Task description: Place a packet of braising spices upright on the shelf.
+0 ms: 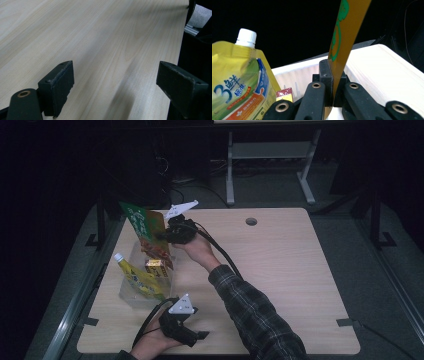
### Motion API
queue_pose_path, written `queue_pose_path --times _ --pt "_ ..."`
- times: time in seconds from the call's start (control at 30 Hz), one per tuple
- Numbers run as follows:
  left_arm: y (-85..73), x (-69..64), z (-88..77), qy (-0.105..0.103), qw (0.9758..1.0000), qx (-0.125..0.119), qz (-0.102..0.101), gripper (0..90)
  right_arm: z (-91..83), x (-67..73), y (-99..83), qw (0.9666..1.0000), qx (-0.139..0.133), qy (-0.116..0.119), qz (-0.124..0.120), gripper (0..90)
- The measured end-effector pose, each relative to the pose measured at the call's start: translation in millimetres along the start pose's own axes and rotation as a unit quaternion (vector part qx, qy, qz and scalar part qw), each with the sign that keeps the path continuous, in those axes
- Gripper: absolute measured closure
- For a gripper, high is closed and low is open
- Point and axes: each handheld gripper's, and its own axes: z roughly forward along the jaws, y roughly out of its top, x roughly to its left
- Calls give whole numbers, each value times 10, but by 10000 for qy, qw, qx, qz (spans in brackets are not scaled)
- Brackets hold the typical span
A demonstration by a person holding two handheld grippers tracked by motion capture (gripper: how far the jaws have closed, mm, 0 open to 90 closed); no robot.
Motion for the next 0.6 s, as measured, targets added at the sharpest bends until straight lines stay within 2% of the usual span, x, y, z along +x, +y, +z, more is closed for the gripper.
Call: queue_pose_path --times 0.17,0.6 --pt "2 7 -3 2 10000 0 64 141 56 19 -69 10000 82 -6 0 898" --pt "3 -4 6 -13 10000 37 21 141 147 56 -186 9997 218 23 -117 896"
